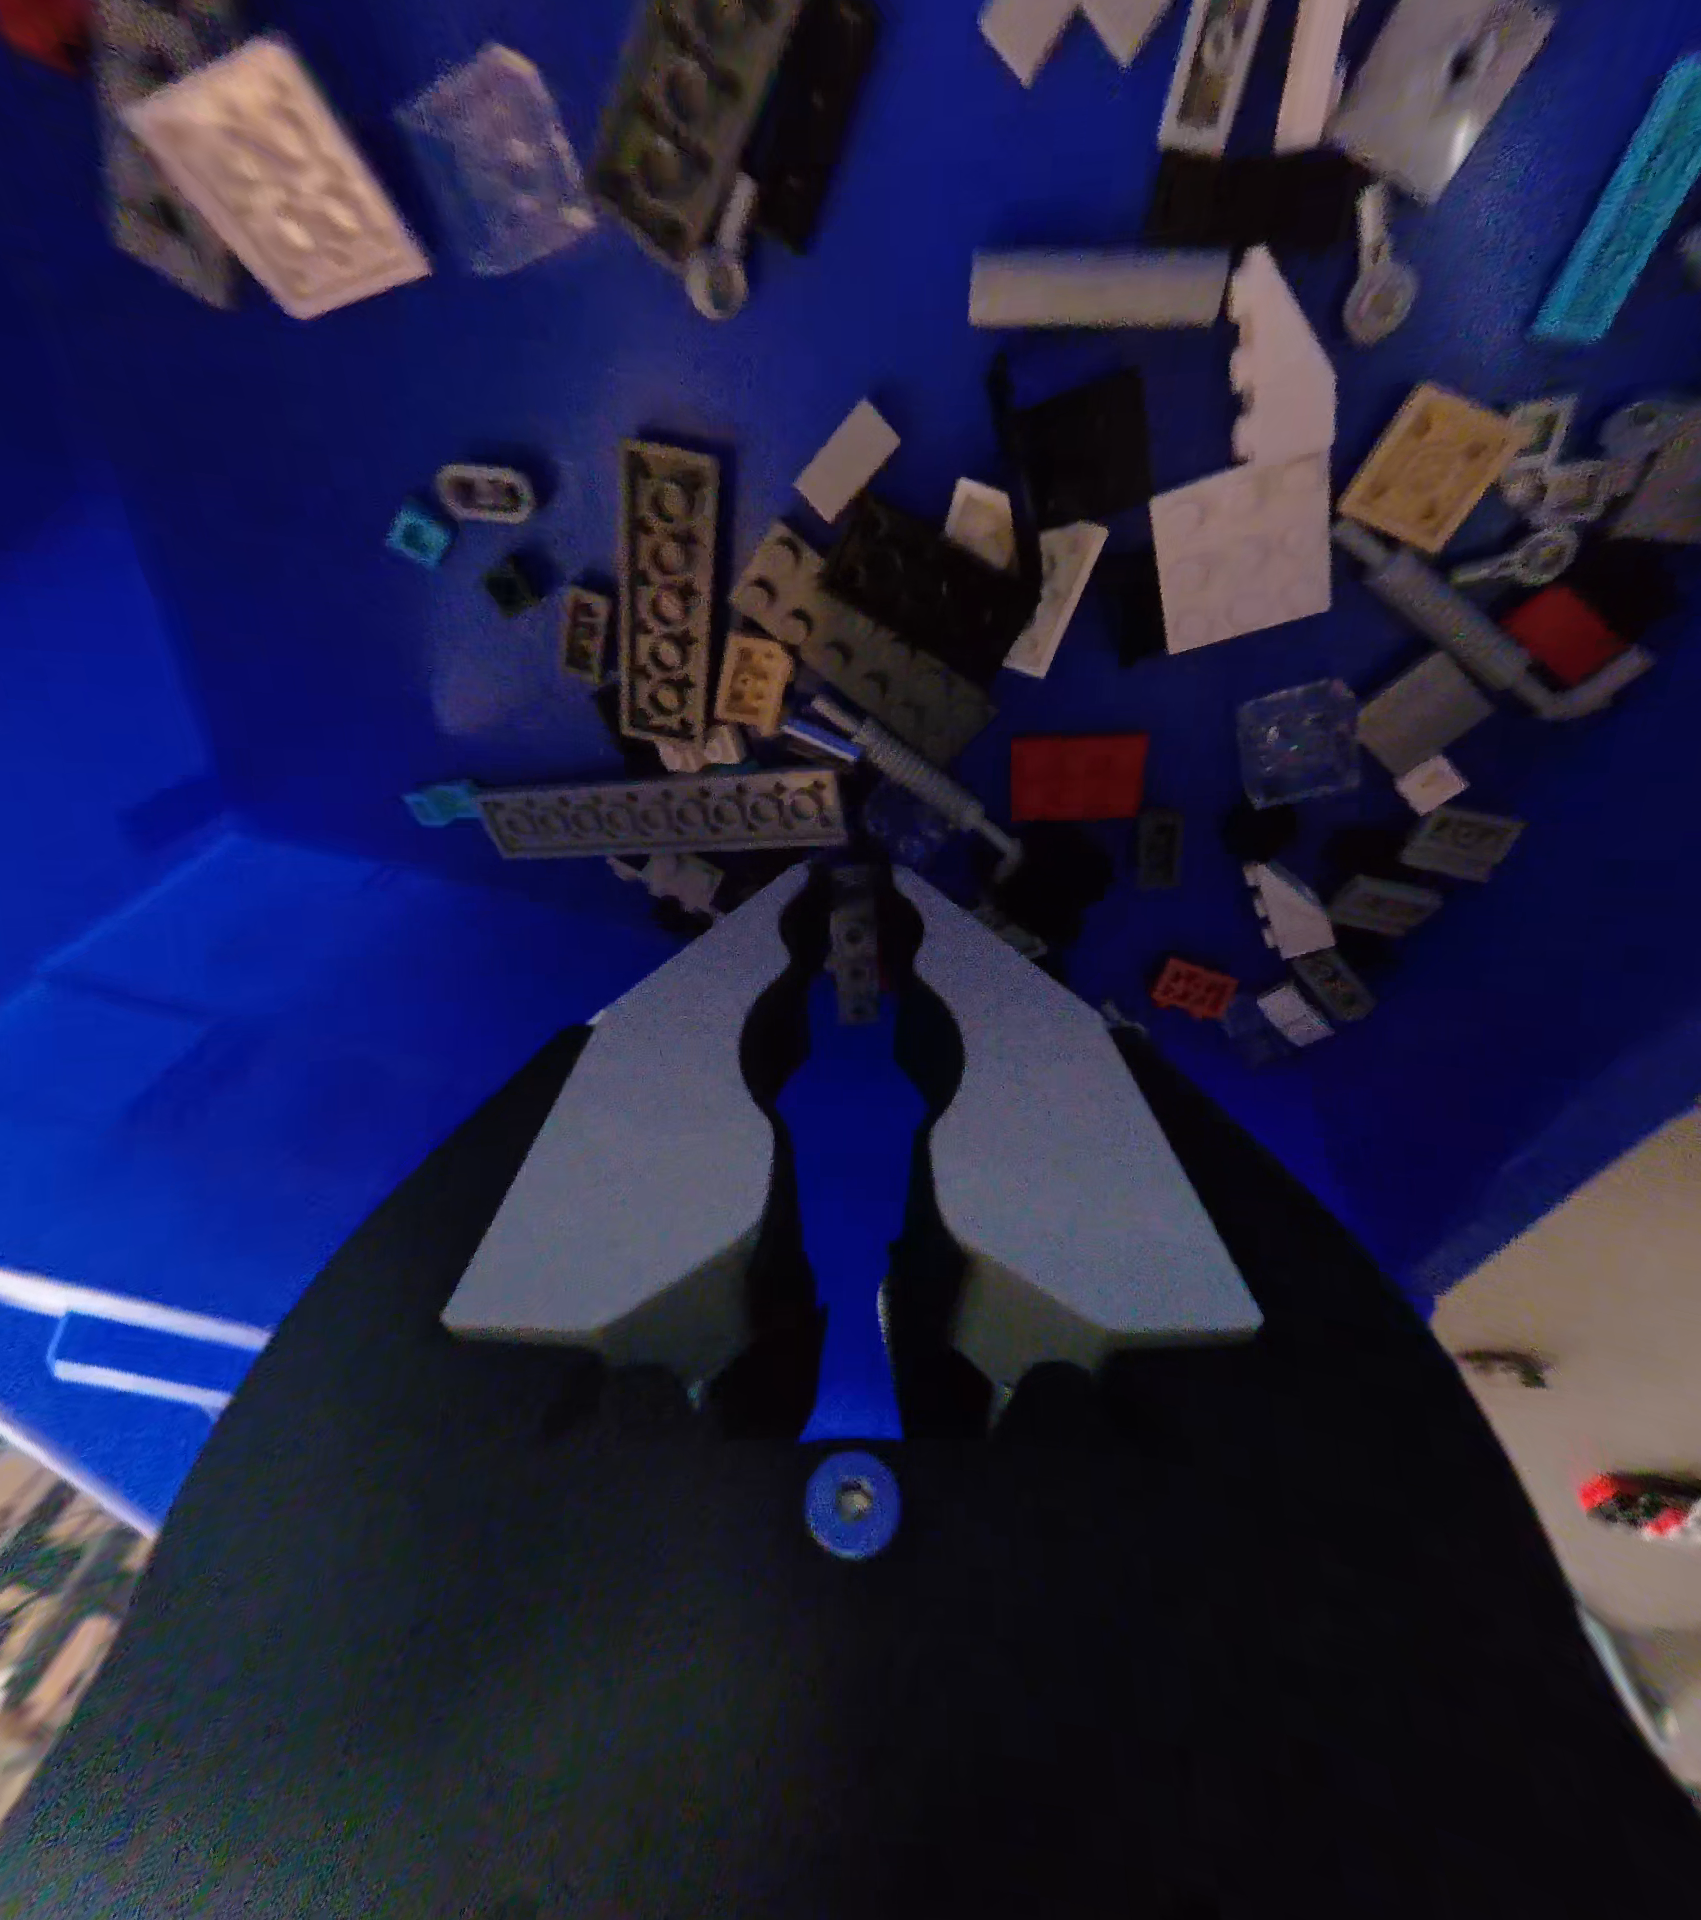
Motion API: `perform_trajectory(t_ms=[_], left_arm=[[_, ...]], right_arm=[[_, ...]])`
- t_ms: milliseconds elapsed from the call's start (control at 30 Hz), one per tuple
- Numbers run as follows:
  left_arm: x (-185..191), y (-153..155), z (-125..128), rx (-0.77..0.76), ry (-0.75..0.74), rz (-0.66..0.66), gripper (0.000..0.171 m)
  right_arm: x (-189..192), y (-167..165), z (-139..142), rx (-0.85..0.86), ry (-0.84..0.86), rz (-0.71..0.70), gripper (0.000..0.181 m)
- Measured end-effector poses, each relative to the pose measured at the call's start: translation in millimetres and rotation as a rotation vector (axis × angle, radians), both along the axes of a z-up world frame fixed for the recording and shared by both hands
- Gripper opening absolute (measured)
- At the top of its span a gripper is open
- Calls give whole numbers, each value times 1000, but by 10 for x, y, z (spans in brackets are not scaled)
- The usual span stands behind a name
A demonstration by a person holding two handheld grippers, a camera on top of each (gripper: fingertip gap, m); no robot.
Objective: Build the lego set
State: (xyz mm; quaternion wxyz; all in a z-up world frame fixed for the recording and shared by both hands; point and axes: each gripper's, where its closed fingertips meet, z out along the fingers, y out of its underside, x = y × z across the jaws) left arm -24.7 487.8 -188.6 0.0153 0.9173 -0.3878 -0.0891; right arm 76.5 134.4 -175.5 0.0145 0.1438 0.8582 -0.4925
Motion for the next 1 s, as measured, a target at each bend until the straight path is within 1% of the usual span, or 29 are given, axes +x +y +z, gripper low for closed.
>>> perform_trajectory(t_ms=[100, 167, 233, 300, 367, 433, 467, 500, 567, 667, 733, 800, 867, 933, 1000], left_arm=[[102, 31, 298, 127, -115, 83, 8], [157, 0, 566, 232, -201, 153, 8], [180, -105, 868, 355, -288, 240, 7], [182, -317, 1159, 478, -378, 336, 7], [125, -636, 1390, 600, -435, 442, 7], [41, -1033, 1540, 733, -480, 566, 7], [0, -1253, 1564, 798, -505, 638, 7], [-30, -1480, 1547, 854, -533, 712, 7], [-99, -1932, 1398, 943, -580, 886, 7], [-92, -2478, 1013, 1000, -681, 1123, 7], [-82, -2756, 706, 990, -688, 1249, 7], [-54, -2937, 465, 969, -692, 1341, 7], [-21, -3028, 316, 958, -706, 1404, 7], [-5, -3082, 233, 949, -709, 1446, 7], [-8, -3091, 212, 957, -734, 1464, 7]], right_arm=[[-4, 4, 4, -3, -4, -2, 20], [-11, 11, 15, -13, -15, -6, 20], [-22, 19, 31, -28, -30, -12, 20], [-38, 30, 50, -45, -46, -20, 20], [-56, 40, 69, -62, -58, -30, 20], [-76, 51, 90, -77, -63, -43, 20], [-89, 55, 103, -87, -65, -52, 20], [-105, 61, 117, -97, -67, -62, 20], [-135, 74, 143, -118, -73, -79, 20], [-223, 114, 196, -168, -102, -134, 20], [-321, 167, 236, -217, -141, -200, 19], [-433, 235, 280, -279, -186, -269, 19], [-527, 300, 318, -338, -231, -319, 19], [-590, 344, 340, -374, -257, -352, 19], [-607, 352, 339, -379, -265, -359, 19]])
